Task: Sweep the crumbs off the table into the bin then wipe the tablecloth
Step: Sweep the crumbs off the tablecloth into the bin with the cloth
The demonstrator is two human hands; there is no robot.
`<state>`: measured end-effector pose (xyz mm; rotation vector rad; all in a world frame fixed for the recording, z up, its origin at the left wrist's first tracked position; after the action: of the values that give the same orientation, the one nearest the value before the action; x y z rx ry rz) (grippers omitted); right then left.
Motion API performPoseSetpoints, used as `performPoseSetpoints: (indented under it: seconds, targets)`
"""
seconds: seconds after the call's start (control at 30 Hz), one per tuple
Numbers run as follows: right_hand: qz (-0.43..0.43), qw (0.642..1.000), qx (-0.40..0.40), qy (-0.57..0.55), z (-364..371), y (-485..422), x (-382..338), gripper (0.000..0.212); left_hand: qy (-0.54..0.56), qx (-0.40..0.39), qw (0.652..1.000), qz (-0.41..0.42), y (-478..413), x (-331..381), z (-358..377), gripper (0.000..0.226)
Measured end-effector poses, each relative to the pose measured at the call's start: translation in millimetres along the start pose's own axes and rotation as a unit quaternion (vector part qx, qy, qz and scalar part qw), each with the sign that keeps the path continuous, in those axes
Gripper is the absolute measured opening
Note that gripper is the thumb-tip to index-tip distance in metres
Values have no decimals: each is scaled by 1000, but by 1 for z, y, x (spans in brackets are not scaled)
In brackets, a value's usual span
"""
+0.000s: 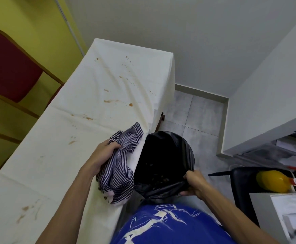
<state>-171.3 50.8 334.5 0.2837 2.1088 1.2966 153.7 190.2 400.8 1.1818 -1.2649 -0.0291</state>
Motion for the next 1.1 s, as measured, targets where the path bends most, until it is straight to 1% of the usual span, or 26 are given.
performPoseSetpoints:
  seconds: [0.03, 0.07, 0.1, 0.13, 0.17, 0.2, 0.27, 0.3, 0.33, 0.37, 0.43, 0.5, 0.6, 0.67, 0.83, 1.03, 1.1]
  targets:
    - [-1, 1000, -2, 1, 0, 0, -1, 13, -54, 57, 996, 43, -2, 7, -13, 22]
    - [-2, 1000, -2, 1, 0, 0, -1, 13, -114, 123, 982, 81, -2, 15, -26, 28]
    - [-2, 1000, -2, 1, 0, 0, -1, 13, -163, 185, 962, 121, 3, 24, -36, 36]
    - [0, 1000, -2, 0, 0, 0, -1, 14, -190, 229, 940, 167, 11, 34, -37, 40]
    - [1, 1000, -1, -1, -1, 0, 0, 14, -196, 254, 922, 214, 22, 44, -32, 41]
    - [2, 1000, -1, -2, -1, -1, 1, 15, -193, 264, 907, 266, 35, 55, -22, 39]
    - [5, 1000, -1, -2, -1, -2, 2, 14, -217, 256, 869, 364, 58, 72, 4, 35]
    - [5, 1000, -1, -2, -1, -3, 2, 13, -237, 233, 857, 394, 61, 73, 16, 32]
    - [5, 1000, -2, -3, 0, -3, 1, 12, -251, 205, 856, 403, 60, 71, 23, 29]
    - [3, 1000, -4, -3, 1, -3, 0, 12, -254, 182, 863, 397, 54, 68, 25, 28]
    - [-1, 1000, -7, -3, 2, -2, -2, 12, -266, 178, 874, 366, 38, 62, 15, 29]
    - [-3, 1000, -9, -3, 1, -2, -2, 13, -304, 192, 874, 328, 23, 57, 4, 30]
    - [-2, 1000, -9, -2, -1, -3, 1, 16, -369, 171, 876, 259, 3, 48, -4, 35]
    - [-2, 1000, -9, -1, 0, -2, 1, 16, -386, 159, 876, 242, -2, 45, -9, 39]
    - [-5, 1000, -8, -4, 1, 0, -3, 14, -404, 157, 865, 251, -2, 48, -6, 39]
    - [-6, 1000, -5, 0, 0, 0, -4, 14, -402, 185, 860, 254, 1, 56, -8, 25]
    - [-2, 1000, -2, -2, 0, -1, -4, 13, -382, 187, 866, 263, 7, 57, -5, 21]
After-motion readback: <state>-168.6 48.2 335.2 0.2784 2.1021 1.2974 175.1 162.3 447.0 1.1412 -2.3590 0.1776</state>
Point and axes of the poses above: each hand's wrist, its own y-axis away from the middle knuckle, its own z-axis out of the palm, x = y × z, the point moved 9 cm from there along -y, towards the middle knuckle, and after that the axes turned 9 degrees about y, right-handed, at the moved point
